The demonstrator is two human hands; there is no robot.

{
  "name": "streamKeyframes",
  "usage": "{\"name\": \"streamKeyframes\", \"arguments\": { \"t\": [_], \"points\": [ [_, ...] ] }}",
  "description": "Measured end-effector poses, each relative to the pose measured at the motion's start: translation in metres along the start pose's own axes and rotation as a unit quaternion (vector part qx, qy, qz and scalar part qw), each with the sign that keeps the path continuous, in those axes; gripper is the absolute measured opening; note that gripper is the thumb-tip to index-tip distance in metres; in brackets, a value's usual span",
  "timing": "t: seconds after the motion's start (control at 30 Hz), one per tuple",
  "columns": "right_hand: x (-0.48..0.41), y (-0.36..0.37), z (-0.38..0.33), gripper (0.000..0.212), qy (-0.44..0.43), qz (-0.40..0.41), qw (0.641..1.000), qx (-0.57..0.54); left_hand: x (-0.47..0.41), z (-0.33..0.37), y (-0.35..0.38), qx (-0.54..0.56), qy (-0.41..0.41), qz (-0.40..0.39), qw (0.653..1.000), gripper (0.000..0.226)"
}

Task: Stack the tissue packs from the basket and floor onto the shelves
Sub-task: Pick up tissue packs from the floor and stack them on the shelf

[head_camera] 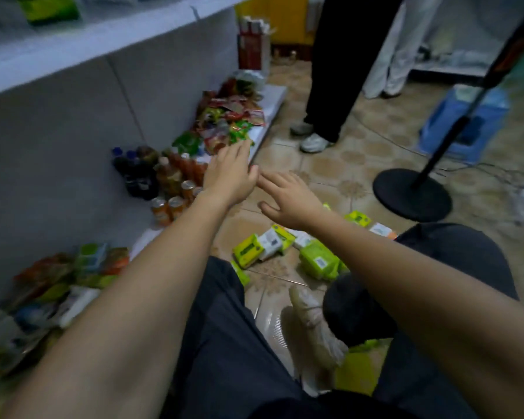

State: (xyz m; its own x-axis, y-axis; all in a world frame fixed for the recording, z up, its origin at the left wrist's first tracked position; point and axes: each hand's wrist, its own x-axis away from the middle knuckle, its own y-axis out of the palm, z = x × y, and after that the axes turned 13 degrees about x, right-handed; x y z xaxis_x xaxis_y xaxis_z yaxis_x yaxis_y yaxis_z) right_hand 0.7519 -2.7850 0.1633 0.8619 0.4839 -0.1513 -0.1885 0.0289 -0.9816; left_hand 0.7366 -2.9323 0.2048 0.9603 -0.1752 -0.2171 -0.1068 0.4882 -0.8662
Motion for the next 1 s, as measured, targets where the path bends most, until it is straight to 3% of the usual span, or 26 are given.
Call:
{"name": "streamKeyframes", "arguments": {
  "t": [0.33, 0.57, 0.67, 0.8, 1.0],
  "points": [
    [0.123, 0.039, 0.08, 0.052, 0.219, -0.041, 0.975, -0.016, -0.01, 0.062, 0.125, 0.117, 0.054, -0.148, 0.981, 0.056],
    [0.23, 0.073, 0.102, 0.061, 0.402, -0.093, 0.909, -0.051, 0.018, 0.124, 0.2, 0.16, 0.091, -0.29, 0.939, 0.047],
    [0.264, 0.092, 0.1, 0.063, 0.444, -0.1, 0.888, -0.073, 0.041, 0.143, 0.232, 0.167, 0.09, -0.349, 0.918, 0.049],
    [0.286, 0.138, 0.097, 0.054, 0.461, -0.154, 0.867, -0.114, 0.072, 0.146, 0.287, 0.156, 0.055, -0.397, 0.903, 0.05],
    [0.304, 0.234, 0.08, 0.055, 0.46, -0.256, 0.811, -0.255, 0.12, 0.108, 0.373, 0.106, -0.113, -0.472, 0.868, 0.049]
  ]
}}
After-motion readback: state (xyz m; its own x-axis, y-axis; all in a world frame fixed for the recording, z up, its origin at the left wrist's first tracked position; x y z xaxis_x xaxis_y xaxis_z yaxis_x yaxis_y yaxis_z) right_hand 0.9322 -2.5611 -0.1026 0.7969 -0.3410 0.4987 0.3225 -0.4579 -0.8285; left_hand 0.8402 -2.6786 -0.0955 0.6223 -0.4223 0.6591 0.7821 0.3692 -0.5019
